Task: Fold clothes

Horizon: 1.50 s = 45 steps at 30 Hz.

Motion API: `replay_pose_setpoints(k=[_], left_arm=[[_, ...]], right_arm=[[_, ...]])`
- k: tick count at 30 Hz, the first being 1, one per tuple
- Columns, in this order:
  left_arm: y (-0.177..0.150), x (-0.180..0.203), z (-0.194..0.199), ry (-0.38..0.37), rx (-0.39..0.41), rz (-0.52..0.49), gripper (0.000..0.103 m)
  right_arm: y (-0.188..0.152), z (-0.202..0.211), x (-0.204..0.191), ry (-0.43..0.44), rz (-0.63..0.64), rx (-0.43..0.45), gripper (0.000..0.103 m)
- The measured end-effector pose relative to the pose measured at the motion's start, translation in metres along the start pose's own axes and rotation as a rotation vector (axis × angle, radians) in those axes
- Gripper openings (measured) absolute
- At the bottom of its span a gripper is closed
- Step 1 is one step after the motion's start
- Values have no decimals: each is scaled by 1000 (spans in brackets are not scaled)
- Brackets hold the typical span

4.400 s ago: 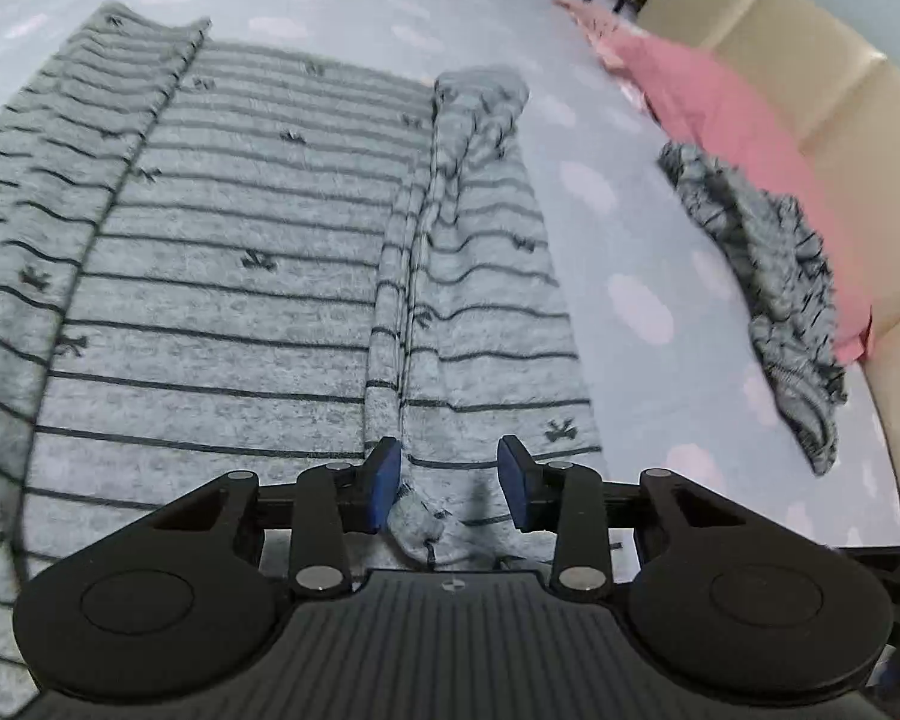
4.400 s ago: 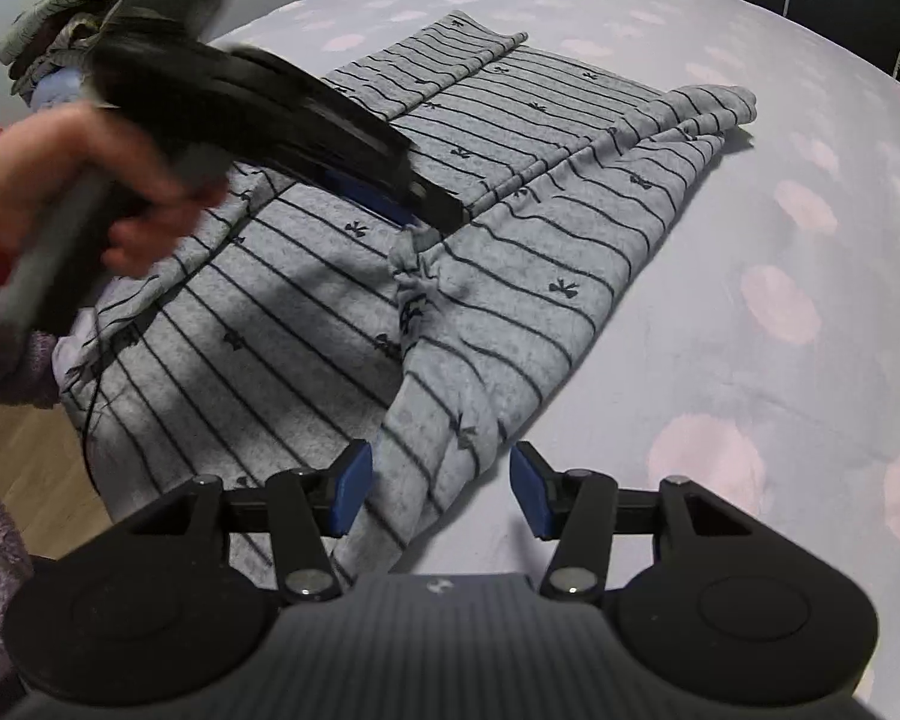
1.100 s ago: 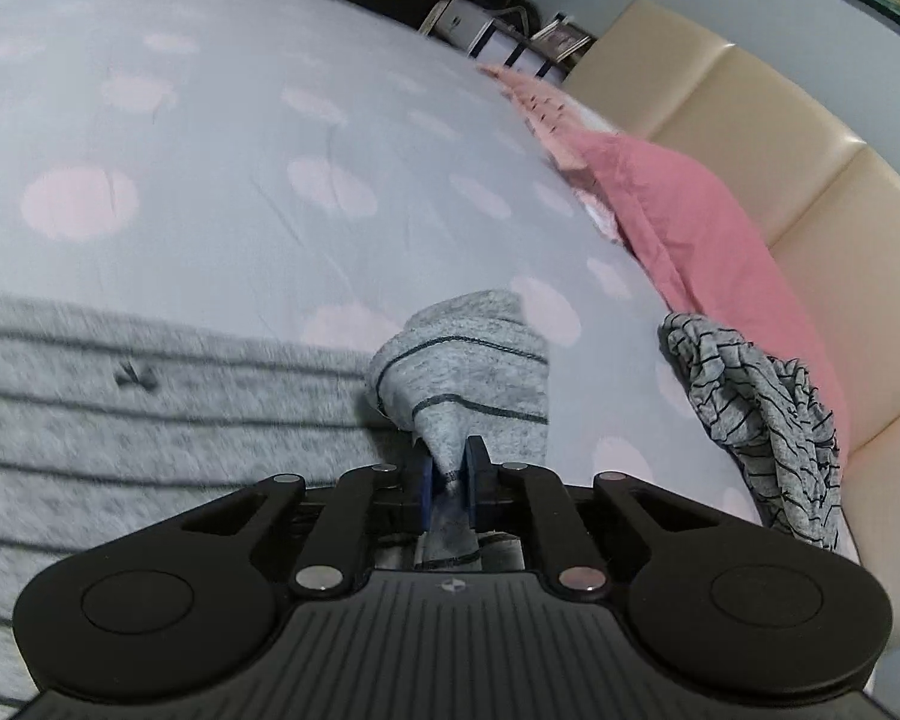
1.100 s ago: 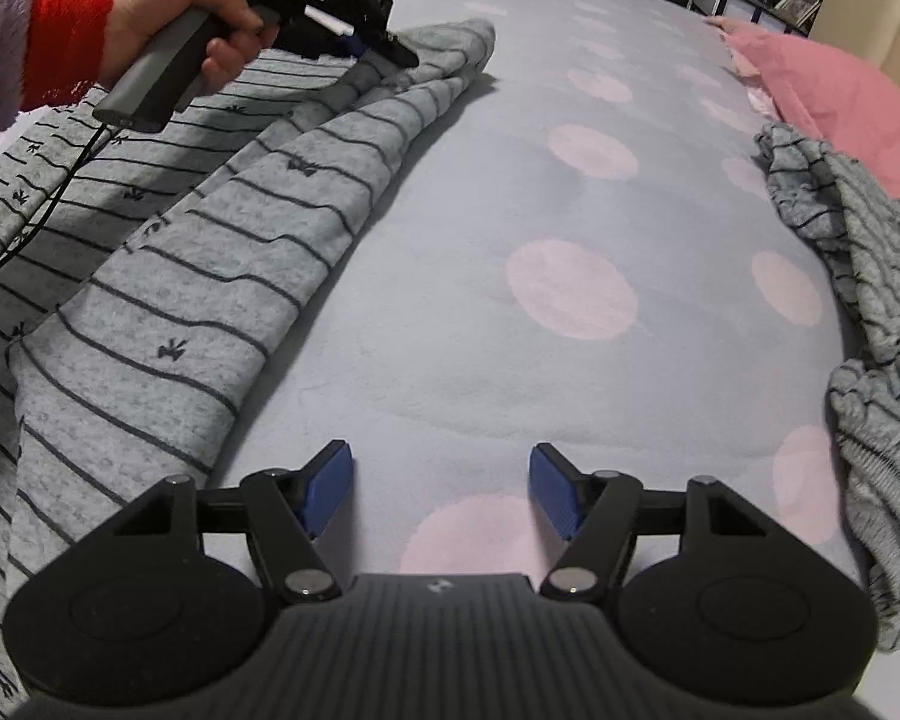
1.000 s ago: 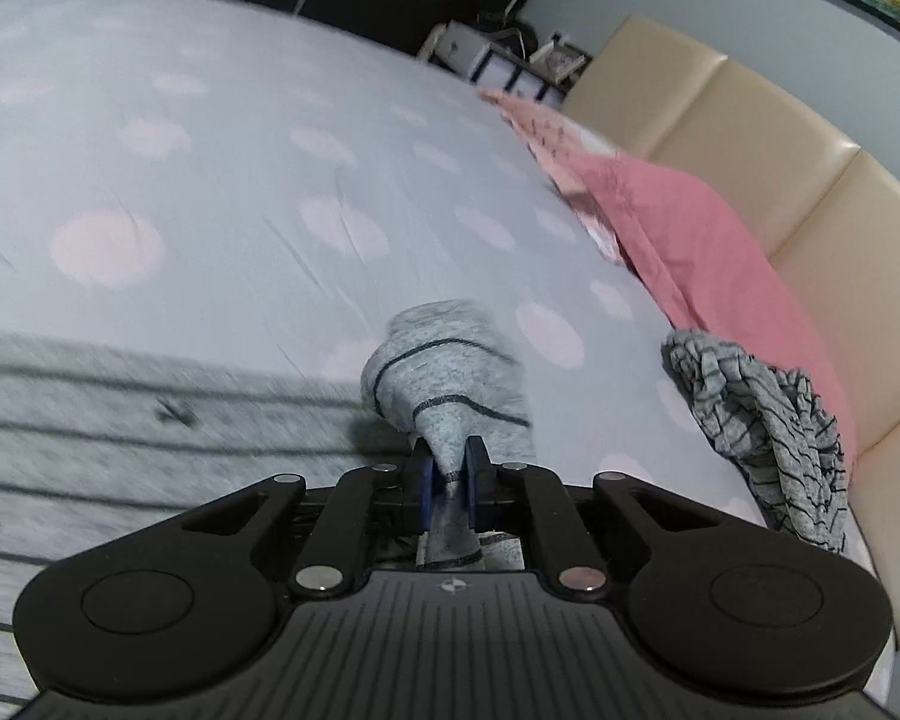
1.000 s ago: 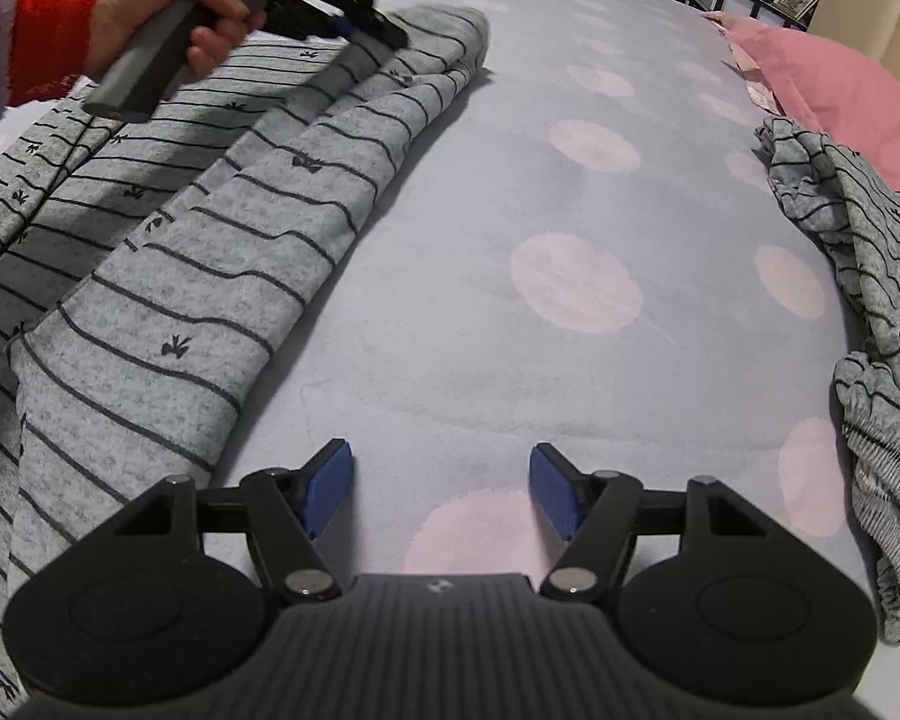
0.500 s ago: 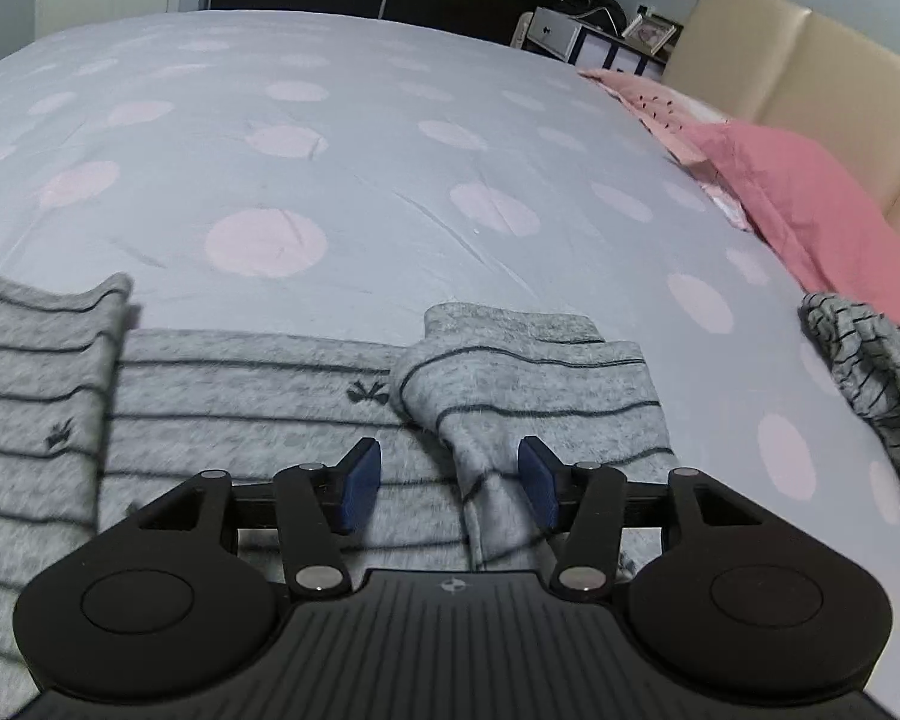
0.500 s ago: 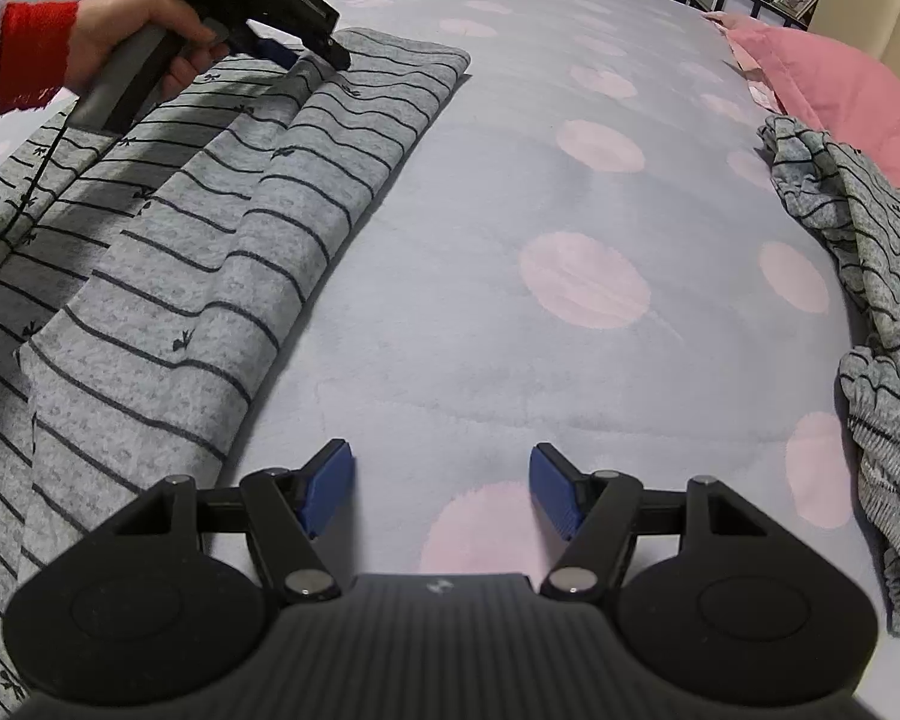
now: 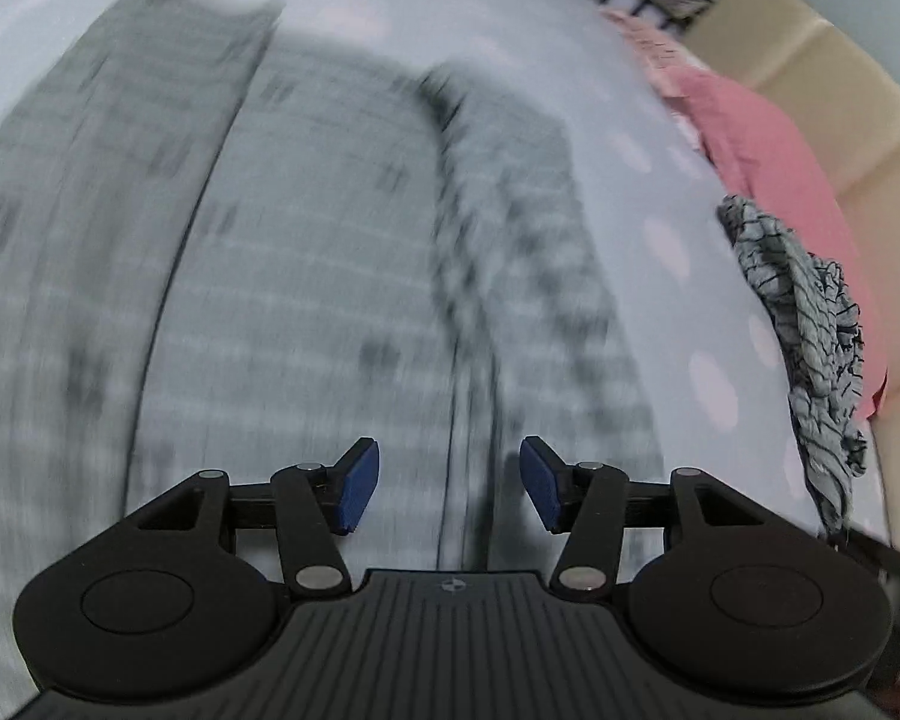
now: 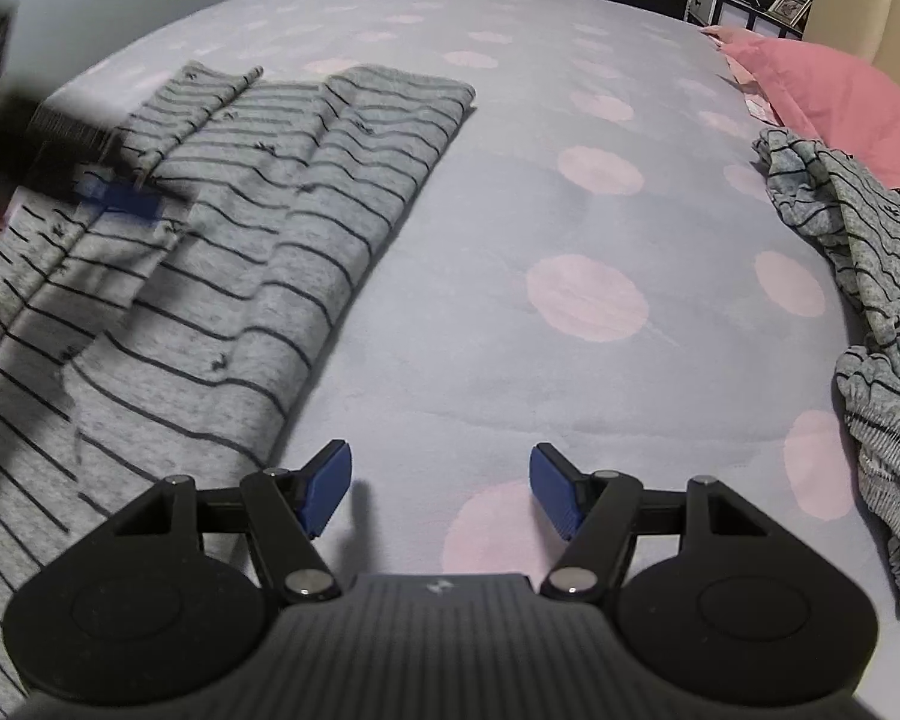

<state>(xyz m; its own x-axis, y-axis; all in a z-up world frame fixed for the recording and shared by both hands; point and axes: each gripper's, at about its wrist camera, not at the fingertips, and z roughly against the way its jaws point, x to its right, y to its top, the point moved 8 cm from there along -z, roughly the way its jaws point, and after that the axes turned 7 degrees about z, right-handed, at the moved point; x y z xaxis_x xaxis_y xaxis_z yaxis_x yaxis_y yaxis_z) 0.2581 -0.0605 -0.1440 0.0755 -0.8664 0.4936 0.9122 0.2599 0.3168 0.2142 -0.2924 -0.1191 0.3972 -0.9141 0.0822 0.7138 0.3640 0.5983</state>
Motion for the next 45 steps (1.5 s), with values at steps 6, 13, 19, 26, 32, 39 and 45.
replay_pose_setpoints(k=[6, 13, 19, 26, 32, 39, 45], left_arm=[[-48, 2, 14, 14, 4, -16, 50], [-59, 7, 24, 36, 72, -27, 8], [-59, -9, 43, 39, 113, 15, 8], [-62, -32, 26, -52, 106, 116, 9], [-64, -34, 38, -37, 104, 112, 20], [-66, -54, 95, 71, 147, 84, 35], [-61, -93, 164, 180, 270, 110, 46]], right_arm=[[1, 13, 0, 7, -11, 41, 69], [1, 23, -11, 38, 10, 55, 69], [-2, 34, -29, 109, 60, 63, 69], [-8, 46, -83, 316, 214, 94, 67], [-42, 24, -114, 368, 335, -82, 29], [-54, 29, -115, 372, 376, -117, 31], [-44, 53, -89, 376, 324, -148, 45]])
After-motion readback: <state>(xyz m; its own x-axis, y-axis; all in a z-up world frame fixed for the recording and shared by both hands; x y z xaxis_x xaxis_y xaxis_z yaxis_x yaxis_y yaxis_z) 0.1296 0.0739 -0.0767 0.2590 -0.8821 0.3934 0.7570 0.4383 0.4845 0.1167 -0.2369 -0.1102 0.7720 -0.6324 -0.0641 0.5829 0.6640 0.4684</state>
